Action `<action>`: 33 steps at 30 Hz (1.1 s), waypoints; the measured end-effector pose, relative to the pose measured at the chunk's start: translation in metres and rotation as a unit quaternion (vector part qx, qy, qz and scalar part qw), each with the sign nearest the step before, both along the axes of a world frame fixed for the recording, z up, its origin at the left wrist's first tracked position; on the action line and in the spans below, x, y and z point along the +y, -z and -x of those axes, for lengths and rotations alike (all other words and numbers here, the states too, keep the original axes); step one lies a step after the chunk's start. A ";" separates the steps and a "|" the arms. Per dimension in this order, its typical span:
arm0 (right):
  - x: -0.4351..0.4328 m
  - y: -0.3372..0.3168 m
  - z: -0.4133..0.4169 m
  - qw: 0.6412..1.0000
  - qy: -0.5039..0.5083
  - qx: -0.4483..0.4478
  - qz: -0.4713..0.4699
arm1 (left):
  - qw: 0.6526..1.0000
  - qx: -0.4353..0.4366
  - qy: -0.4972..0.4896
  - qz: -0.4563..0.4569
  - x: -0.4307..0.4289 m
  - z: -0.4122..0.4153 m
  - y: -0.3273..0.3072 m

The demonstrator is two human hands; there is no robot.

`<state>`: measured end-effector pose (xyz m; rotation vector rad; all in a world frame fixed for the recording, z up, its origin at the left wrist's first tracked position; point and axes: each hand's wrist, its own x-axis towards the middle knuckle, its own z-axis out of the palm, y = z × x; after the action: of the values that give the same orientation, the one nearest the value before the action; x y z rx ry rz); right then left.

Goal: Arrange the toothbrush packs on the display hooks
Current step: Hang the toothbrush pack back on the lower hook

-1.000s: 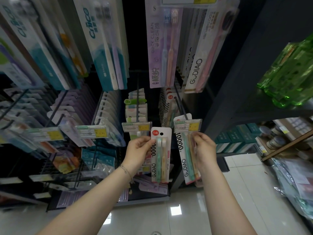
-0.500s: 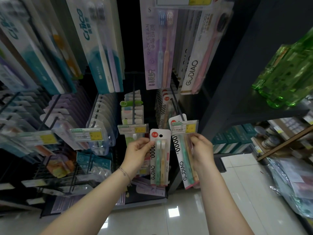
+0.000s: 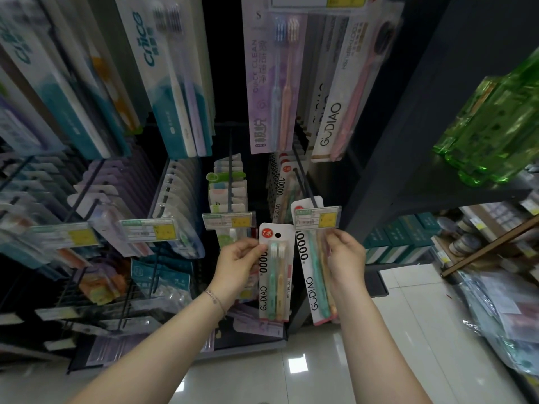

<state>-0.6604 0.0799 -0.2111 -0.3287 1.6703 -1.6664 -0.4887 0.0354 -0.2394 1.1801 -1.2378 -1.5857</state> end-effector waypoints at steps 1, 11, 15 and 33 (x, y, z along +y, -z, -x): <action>0.000 -0.003 0.000 1.000 0.001 0.012 -0.001 | 1.000 0.000 0.000 0.001 0.000 0.000 0.000; -0.004 -0.006 0.003 0.999 0.018 0.023 -0.022 | 1.000 -0.010 -0.002 -0.003 -0.001 -0.007 0.003; -0.008 0.004 0.002 1.000 0.010 0.001 -0.029 | 1.000 -0.013 -0.007 -0.002 -0.002 -0.010 0.001; -0.063 0.008 -0.014 0.991 0.001 -0.134 -0.020 | 1.000 -0.009 -0.025 0.009 -0.010 -0.018 -0.004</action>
<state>-0.6468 0.0168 -0.2194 -0.0798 1.5008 -1.5988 -0.4705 0.0258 -0.2353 1.2079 -1.2229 -1.5257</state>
